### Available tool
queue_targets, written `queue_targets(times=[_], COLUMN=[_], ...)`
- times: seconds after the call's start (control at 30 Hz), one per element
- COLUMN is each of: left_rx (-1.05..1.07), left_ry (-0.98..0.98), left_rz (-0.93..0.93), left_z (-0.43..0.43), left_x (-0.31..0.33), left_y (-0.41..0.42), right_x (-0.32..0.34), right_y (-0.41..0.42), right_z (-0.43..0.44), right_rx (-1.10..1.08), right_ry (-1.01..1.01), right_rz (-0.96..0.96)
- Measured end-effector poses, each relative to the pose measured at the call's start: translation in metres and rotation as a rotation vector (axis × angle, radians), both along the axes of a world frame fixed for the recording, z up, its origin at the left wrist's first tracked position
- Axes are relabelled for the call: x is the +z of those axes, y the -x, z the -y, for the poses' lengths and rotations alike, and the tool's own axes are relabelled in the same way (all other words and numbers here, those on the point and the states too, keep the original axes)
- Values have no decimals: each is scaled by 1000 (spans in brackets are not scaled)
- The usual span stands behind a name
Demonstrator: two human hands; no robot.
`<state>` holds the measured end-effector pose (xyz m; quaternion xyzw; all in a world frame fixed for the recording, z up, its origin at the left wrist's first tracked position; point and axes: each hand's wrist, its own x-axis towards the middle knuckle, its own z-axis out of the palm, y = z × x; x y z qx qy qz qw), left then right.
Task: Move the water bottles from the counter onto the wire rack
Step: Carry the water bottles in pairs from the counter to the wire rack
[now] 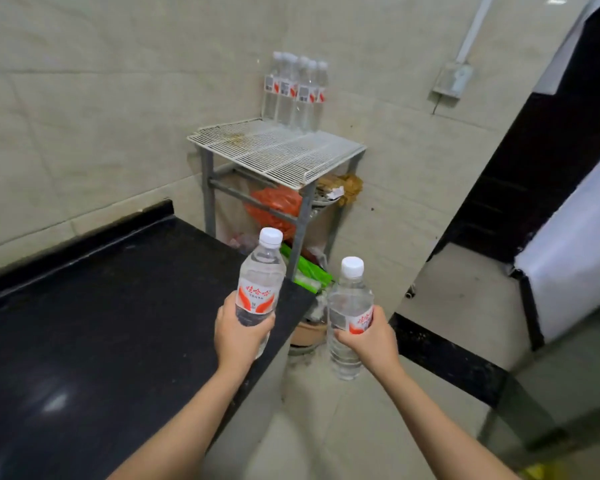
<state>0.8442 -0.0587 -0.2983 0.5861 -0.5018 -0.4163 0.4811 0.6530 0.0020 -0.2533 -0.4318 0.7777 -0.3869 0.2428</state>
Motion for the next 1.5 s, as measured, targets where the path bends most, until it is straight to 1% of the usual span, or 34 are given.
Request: queue_targets(times=[0.2, 0.37, 0.47, 0.63, 0.77, 0.87, 0.97, 1.2, 1.33, 1.5], left_rx=[-85, -79, -37, 111, 249, 326, 394, 445, 453, 474], left_ry=[78, 173, 269, 427, 512, 512, 485, 456, 457, 401], left_rz=[21, -21, -89, -193, -188, -176, -179, -135, -136, -53], left_z=[62, 111, 145, 205, 242, 264, 281, 334, 391, 482], left_x=[16, 44, 78, 138, 170, 179, 175, 174, 182, 177], left_y=[56, 98, 125, 172, 200, 212, 217, 214, 202, 172], right_x=[9, 24, 46, 92, 124, 139, 142, 149, 160, 165], right_y=[65, 122, 157, 209, 237, 244, 244, 228, 204, 163], right_z=[44, 102, 154, 245, 303, 339, 369, 443, 497, 585], right_rx=[-106, -111, -52, 93, 252, 346, 389, 512, 614, 646], right_ry=[40, 141, 245, 452, 548, 591, 610, 515, 477, 407], right_rz=[6, 65, 79, 127, 215, 284, 341, 417, 390, 375])
